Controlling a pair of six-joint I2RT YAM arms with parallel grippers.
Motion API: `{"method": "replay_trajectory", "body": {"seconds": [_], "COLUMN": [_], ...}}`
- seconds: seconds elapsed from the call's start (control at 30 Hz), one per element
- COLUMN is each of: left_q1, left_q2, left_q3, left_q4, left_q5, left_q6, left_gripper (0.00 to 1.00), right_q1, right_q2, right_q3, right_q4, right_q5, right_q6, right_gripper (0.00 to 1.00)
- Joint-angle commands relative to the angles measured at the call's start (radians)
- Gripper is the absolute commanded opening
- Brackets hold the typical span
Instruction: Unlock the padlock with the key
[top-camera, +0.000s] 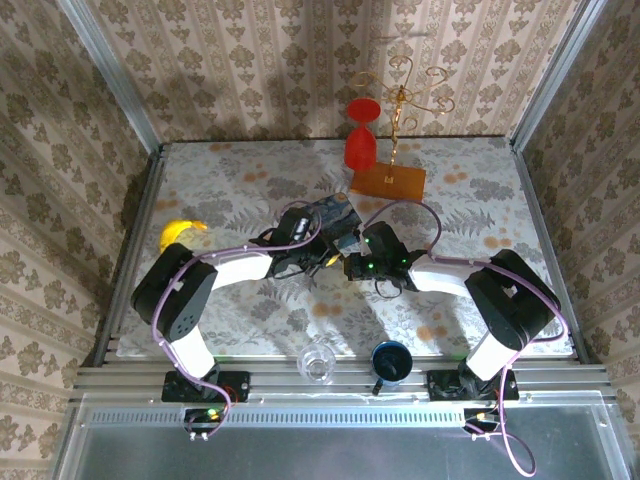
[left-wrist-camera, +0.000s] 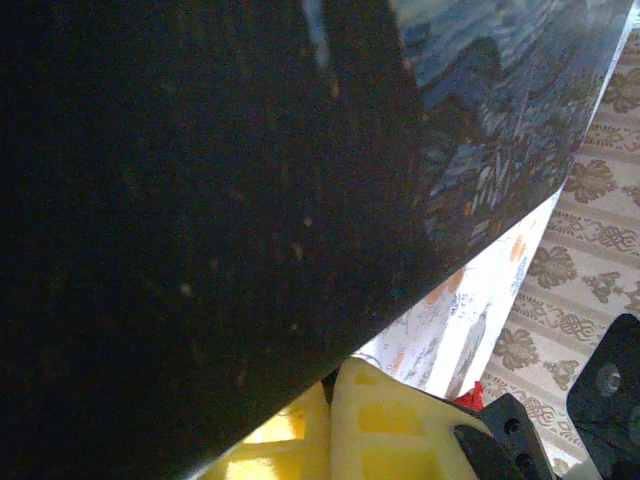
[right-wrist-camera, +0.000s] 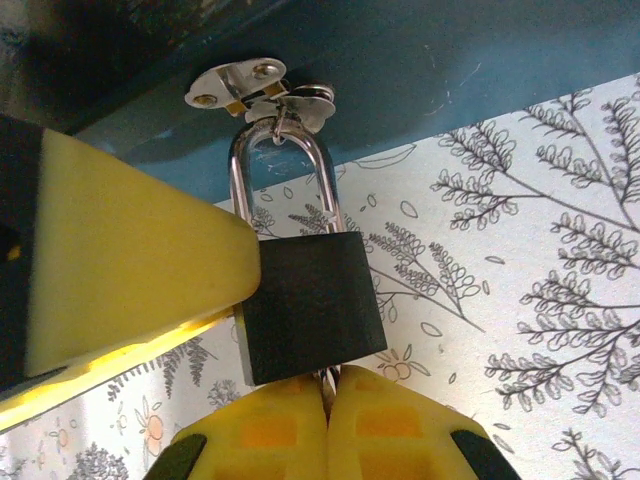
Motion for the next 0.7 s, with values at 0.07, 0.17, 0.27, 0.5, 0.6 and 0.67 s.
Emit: {"method": "replay_trajectory", "body": {"seconds": [0.07, 0.17, 0.27, 0.5, 0.6, 0.67], "left_q1": [0.004, 0.006, 0.01, 0.013, 0.014, 0.013], "left_q2": [-0.03, -0.031, -0.032, -0.036, -0.036, -0.036], "left_q3": [-0.034, -0.038, -0.045, -0.056, -0.062, -0.064], "left_q4": [-0.045, -0.047, -0.039, -0.053, -0.059, -0.066], "left_q5": [0.018, 0.014, 0.011, -0.003, 0.0, 0.001], "left_q6": [0.03, 0.031, 0.028, 0.031, 0.03, 0.03], "left_gripper": [0.0, 0.0, 0.0, 0.0, 0.0, 0.0], "right_q1": [-0.013, -0.013, -0.013, -0.013, -0.015, -0.015], "right_q2": [-0.036, -0.047, -0.067, -0.135, -0.159, -0.162], "right_q3": [-0.019, -0.028, -0.038, -0.063, -0.064, -0.054], "right_q4": [0.059, 0.059, 0.048, 0.007, -0.014, -0.031], "right_q5": [0.011, 0.022, 0.028, 0.074, 0.092, 0.095], "right_q6": [0.059, 0.066, 0.067, 0.07, 0.072, 0.071], "right_gripper": [0.09, 0.14, 0.21, 0.29, 0.32, 0.34]}}
